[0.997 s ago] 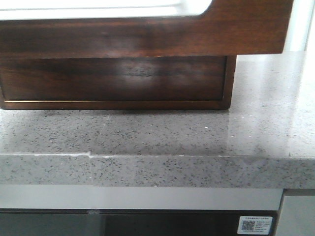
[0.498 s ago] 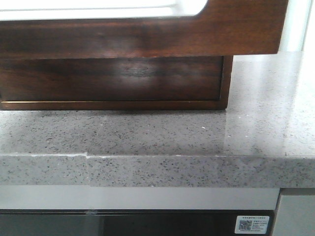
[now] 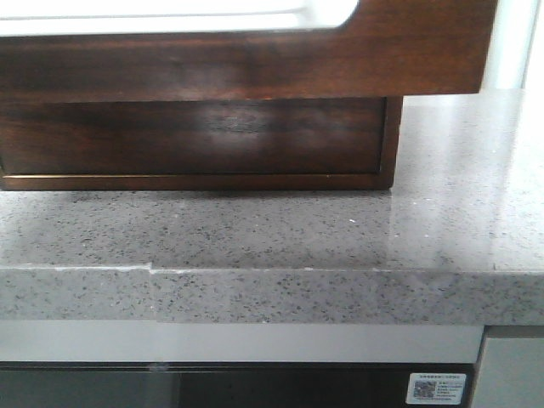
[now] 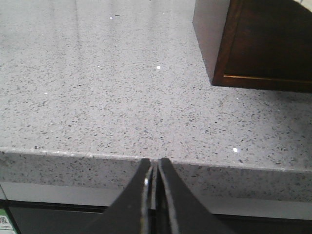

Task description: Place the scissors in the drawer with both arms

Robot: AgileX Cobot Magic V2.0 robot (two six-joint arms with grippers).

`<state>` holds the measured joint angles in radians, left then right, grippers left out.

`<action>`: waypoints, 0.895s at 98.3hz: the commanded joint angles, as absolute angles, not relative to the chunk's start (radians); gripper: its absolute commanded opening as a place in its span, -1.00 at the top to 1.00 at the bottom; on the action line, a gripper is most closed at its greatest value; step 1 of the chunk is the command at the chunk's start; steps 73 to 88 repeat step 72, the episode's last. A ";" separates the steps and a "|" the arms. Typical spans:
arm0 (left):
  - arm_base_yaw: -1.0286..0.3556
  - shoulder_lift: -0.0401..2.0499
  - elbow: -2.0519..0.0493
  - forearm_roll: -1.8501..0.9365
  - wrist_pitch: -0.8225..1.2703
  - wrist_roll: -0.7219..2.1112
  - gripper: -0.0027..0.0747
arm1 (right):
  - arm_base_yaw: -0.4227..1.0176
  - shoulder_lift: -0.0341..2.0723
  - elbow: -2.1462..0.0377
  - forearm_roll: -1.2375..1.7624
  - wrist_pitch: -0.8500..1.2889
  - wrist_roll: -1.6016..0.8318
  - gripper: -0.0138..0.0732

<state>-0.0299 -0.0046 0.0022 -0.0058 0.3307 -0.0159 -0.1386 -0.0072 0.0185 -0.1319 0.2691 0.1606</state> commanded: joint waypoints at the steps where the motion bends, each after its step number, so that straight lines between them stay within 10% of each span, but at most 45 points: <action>1: -0.029 -0.036 0.026 -0.012 0.297 -0.017 0.98 | -0.146 -0.030 0.027 -0.113 0.260 0.128 0.82; 88: -0.029 -0.036 0.026 -0.012 0.297 -0.017 0.98 | -0.146 -0.030 0.027 -0.109 0.301 0.128 0.82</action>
